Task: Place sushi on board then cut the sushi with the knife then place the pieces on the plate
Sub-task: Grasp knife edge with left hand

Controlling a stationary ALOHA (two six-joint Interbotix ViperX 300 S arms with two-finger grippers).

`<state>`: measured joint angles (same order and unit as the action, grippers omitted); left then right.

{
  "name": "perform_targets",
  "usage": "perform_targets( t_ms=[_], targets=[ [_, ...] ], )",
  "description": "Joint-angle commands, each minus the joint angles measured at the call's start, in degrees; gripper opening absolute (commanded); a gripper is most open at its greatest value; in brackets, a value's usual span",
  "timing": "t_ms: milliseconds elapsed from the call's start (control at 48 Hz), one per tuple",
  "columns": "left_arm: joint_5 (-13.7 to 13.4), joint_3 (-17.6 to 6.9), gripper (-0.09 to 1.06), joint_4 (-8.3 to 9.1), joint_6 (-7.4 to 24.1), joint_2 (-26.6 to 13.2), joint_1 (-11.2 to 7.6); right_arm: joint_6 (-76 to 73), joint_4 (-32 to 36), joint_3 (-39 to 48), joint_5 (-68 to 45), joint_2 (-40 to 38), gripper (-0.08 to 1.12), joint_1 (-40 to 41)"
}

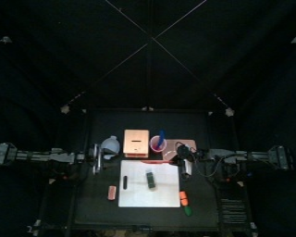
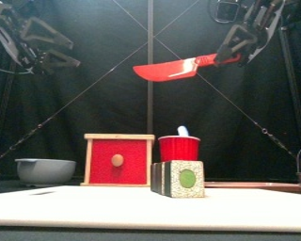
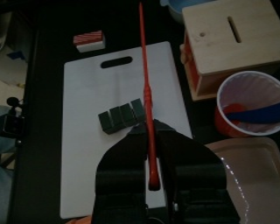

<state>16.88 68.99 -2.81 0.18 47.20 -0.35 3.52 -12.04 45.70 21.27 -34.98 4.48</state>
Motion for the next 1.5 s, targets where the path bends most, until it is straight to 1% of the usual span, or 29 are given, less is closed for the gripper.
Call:
perform_targets(
  t_ms=[21,62,167,333,396,562,667,875,1125,1354,1500],
  targets=[
    [0.5,-3.0,1.03,0.44,-0.2,-3.4,-1.76,-0.1,0.4,1.0,-4.2,1.1,0.35,-1.5],
    [0.4,-3.6,1.04,0.35,-0.2,-4.9,-1.93,-0.1,0.3,1.3,-5.3,1.5,0.35,-1.8],
    [0.4,-5.2,1.04,0.35,-0.2,-8.6,-2.11,-0.1,0.2,2.2,-7.4,2.2,0.35,-2.2],
    [0.5,-7.7,1.03,0.26,-0.2,-14.5,-3.52,0.0,0.5,3.4,-8.6,4.2,0.35,-4.1],
    [0.4,-8.6,1.03,0.26,-0.2,-16.4,-3.78,0.1,0.6,3.6,-8.7,5.3,0.35,-4.8],
    [0.4,-10.5,1.03,-0.35,-0.2,-21.7,-3.78,0.2,1.1,2.7,-8.9,8.1,0.35,-5.1],
    [0.4,-12.0,1.03,-0.35,-0.1,-25.2,-3.69,0.2,1.5,2.0,-9.1,9.1,0.35,-5.3],
    [0.4,-15.1,1.03,-0.35,-0.1,-31.1,-4.13,0.1,1.8,1.7,-10.9,10.0,0.35,-6.2],
    [0.4,-17.8,1.03,-0.35,-0.2,-36.2,-4.04,0.1,1.5,1.6,-11.8,10.6,0.35,-7.0],
    [0.4,-19.7,0.99,-1.05,-0.1,-39.1,-3.6,0.1,1.5,1.6,-12.6,11.3,0.35,-7.3],
    [0.4,-20.0,0.95,-1.14,-0.1,-40.2,-3.6,0.1,1.4,1.5,-13.3,11.8,0.35,-7.5]
  ],
)
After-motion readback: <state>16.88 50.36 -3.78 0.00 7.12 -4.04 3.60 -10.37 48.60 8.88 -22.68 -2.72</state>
